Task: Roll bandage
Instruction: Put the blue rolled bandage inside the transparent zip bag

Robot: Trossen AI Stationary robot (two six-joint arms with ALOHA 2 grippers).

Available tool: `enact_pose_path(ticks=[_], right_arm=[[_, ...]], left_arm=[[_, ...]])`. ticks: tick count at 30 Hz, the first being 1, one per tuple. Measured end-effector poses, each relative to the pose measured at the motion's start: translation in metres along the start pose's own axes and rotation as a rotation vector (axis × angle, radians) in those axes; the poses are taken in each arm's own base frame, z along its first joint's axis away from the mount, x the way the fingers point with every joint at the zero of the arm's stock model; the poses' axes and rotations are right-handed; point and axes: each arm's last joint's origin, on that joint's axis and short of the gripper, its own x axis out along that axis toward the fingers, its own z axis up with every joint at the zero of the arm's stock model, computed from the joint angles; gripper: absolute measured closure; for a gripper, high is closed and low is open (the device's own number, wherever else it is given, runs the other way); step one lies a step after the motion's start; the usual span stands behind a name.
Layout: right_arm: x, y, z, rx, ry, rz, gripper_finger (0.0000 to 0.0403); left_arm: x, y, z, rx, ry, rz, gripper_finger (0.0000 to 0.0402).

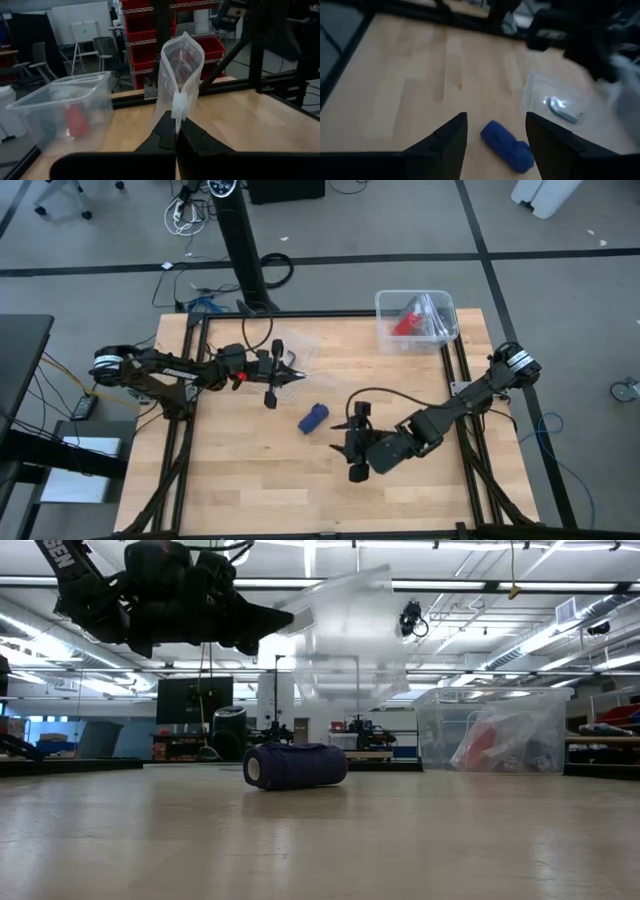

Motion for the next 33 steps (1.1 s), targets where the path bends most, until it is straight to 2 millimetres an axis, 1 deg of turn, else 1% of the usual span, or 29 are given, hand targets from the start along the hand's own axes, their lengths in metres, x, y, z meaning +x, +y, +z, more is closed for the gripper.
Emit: enact_pose_path(ticks=[4,6,10,14,20,24,28,33], right_arm=[[0.021,-0.018,-0.001,0.008,0.048,0.024,0.0205],[0.034,-0.027,-0.003,0.027,0.069,0.034,0.0204],[0.060,-0.037,-0.013,0.007,0.143,0.095,0.0194],[0.080,-0.039,-0.026,-0.060,0.208,0.126,0.0180],[0.102,-0.041,-0.035,-0.176,0.293,0.168,0.0163],[0.122,-0.037,-0.041,-0.264,0.326,0.221,0.0161],[0.144,-0.034,-0.048,-0.341,0.378,0.228,0.0163],[0.166,-0.036,-0.048,-0.403,0.407,0.228,0.0161]], left_arm=[[-0.004,0.009,-0.003,-0.028,0.023,0.004,0.0401],[-0.006,0.013,-0.006,-0.037,0.044,0.009,0.0401],[-0.009,0.021,-0.009,-0.053,0.061,0.013,0.0401],[-0.011,0.024,-0.009,-0.063,0.059,0.014,0.0401],[-0.012,0.025,-0.011,-0.074,0.078,0.006,0.0401],[-0.012,0.024,-0.013,-0.078,0.096,0.002,0.0401],[-0.012,0.024,-0.014,-0.072,0.107,0.000,0.0401],[-0.012,0.024,-0.014,-0.074,0.112,-0.003,0.0401]])
